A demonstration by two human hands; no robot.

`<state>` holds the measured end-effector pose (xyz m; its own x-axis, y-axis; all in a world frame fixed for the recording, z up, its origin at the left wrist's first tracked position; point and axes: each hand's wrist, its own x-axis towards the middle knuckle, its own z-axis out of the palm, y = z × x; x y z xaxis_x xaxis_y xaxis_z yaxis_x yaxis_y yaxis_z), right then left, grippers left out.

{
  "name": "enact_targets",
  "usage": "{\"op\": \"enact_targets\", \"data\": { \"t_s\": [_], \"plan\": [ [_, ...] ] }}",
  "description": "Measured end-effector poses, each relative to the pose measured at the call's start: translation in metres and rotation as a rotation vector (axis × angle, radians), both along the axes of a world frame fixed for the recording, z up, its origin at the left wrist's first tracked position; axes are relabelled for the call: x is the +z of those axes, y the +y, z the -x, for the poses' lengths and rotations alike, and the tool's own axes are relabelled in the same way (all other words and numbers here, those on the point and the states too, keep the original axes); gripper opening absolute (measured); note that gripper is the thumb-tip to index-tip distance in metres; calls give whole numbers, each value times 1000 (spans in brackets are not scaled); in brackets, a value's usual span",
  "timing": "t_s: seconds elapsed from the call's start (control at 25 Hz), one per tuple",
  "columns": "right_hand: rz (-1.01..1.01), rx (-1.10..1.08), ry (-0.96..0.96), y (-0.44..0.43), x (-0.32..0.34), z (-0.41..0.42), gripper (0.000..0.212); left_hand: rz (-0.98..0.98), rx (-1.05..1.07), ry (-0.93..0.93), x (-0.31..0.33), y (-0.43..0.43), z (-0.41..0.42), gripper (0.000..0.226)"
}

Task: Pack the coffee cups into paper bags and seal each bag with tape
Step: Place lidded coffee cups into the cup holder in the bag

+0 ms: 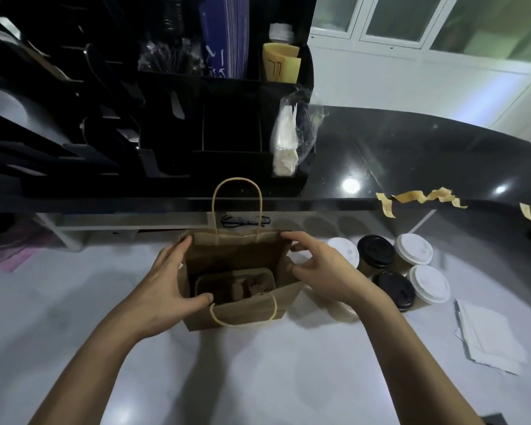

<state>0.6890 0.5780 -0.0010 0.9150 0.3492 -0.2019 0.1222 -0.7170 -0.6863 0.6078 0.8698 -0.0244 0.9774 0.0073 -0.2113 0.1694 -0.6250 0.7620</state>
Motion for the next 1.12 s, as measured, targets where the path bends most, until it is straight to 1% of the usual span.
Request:
{"op": "enact_targets", "data": {
  "t_s": [0.2,0.28,0.36,0.48,0.6,0.72,0.8,0.88,0.96,1.04,1.12],
  "plan": [
    [-113,-35,-32,-13,8,5,46,33,29,-4,-2,-1,2,107],
    [-143,-101,-49,-25,5,4,41,26,22,0,-2,-2,3,106],
    [-115,-178,-80,-40,-4,3,36,21,8,-3,-2,-1,3,105],
    [35,-275,-138,-60,-23,6,31,19,-1,-9,0,-1,3,105],
    [194,-326,-186,-72,-41,11,33,-2,-7,1,0,-1,2,106],
    [395,-339,-300,-78,-55,19,38,3,-8,4,-1,0,2,106],
    [517,-375,-338,-82,-63,24,48,-6,-3,16,-2,0,2,107],
    [620,-374,-338,-86,-69,27,62,-9,3,17,-4,-1,2,108],
    [688,-343,-300,-91,-75,27,71,-8,5,18,-4,-1,2,108],
    [745,-313,-239,-94,-79,27,76,-3,1,18,-4,-2,3,109],
    [764,-303,-220,-95,-83,28,77,6,-9,11,-3,-2,3,109]
  ]
}}
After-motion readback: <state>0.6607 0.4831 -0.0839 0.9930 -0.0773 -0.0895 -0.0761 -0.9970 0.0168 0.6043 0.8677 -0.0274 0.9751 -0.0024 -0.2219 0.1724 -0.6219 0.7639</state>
